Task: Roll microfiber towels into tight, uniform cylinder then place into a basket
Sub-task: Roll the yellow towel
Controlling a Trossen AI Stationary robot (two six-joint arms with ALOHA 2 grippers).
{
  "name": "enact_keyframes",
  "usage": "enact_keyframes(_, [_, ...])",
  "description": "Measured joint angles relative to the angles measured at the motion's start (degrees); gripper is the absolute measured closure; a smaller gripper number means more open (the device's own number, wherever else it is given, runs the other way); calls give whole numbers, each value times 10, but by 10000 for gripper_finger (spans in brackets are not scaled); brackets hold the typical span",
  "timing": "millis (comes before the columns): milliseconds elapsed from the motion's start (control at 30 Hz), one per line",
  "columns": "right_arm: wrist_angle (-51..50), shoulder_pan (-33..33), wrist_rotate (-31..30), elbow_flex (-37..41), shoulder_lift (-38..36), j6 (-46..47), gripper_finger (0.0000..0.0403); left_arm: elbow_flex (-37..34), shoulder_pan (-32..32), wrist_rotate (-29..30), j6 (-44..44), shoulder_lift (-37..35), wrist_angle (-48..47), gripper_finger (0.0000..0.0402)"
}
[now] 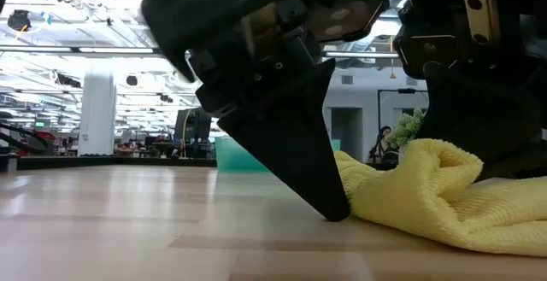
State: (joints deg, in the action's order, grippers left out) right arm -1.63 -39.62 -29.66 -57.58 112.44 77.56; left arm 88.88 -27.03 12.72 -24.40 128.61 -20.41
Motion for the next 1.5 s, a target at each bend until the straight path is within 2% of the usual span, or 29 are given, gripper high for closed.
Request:
enact_keyframes(333, [-1, 0, -1, 0, 0, 0, 392, 1, -11, -5, 136, 1, -20, 297])
enact_keyframes(400, [-1, -1, 0, 0, -1, 0, 392, 1, -23, 20, 168, 1, -32, 289])
enact_keyframes(533, [-2, -1, 2, 0, -1, 0, 392, 2, -51, 118, 182, 2, -56, 286])
enact_keyframes(800, [-2, 0, 9, -1, -2, -1, 392, -4, -90, 225, 203, -8, -83, 289])
enact_keyframes(967, [-1, 0, 11, -1, -2, -1, 391, -3, -80, 208, 227, -9, -75, 290])
enact_keyframes(1100, [-1, -1, 11, -1, -2, -1, 391, -3, -71, 215, 244, -9, -54, 290])
enact_keyframes(1233, [-1, -1, 11, -1, -2, -1, 391, -12, -64, 218, 303, -8, -7, 290])
enact_keyframes(1367, [-1, -1, 11, -1, -2, -1, 391, -30, -62, 256, 354, -7, 44, 290])
enact_keyframes(1500, [-1, -1, 11, -1, -2, -1, 391, -52, -58, 245, 369, -10, 74, 290])
